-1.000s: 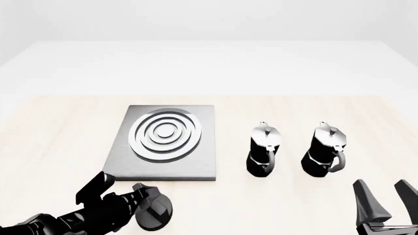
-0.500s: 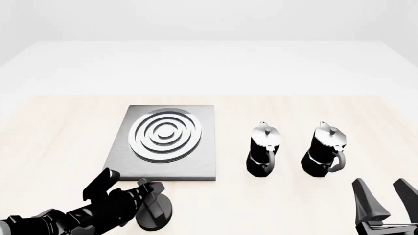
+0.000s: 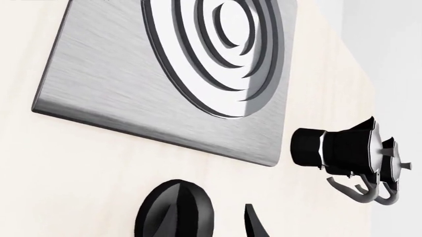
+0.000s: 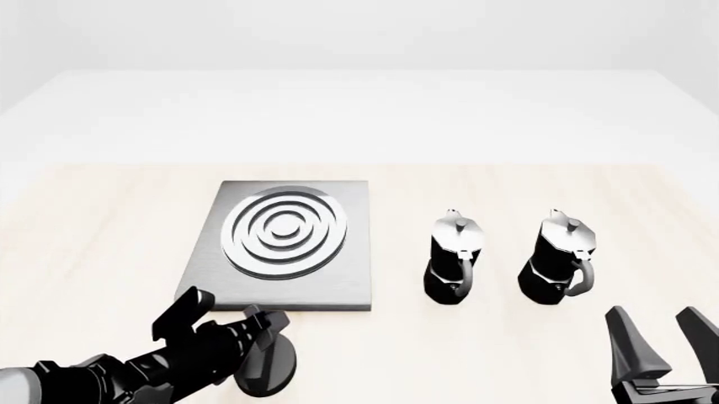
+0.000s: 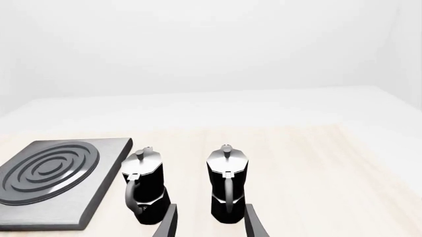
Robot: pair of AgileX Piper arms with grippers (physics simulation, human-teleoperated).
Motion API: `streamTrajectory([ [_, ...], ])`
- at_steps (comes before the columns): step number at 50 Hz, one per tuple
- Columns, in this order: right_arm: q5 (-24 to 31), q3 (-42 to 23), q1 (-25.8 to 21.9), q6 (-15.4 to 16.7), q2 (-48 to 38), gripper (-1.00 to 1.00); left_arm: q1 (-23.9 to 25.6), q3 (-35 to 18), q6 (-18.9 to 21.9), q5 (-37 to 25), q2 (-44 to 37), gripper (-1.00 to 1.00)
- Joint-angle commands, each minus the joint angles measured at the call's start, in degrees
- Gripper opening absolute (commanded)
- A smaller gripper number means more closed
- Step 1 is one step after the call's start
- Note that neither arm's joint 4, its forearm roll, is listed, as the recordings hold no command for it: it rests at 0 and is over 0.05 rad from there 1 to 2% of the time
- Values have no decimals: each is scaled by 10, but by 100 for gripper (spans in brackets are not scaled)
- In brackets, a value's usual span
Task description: Turn off the stove.
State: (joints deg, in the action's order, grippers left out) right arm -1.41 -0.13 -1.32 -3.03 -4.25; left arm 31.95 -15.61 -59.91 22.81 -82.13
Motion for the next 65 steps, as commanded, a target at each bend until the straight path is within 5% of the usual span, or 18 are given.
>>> streamTrajectory([
  [1,2,0,1,0,3,100,17,-4,-2,5,-11,100],
  [38,-2,1,4,1,-3,100,40,-70,26,-29,-47,100],
  [65,-13,1,6,1,-14,100,40,-185,127,-151,-60,100],
])
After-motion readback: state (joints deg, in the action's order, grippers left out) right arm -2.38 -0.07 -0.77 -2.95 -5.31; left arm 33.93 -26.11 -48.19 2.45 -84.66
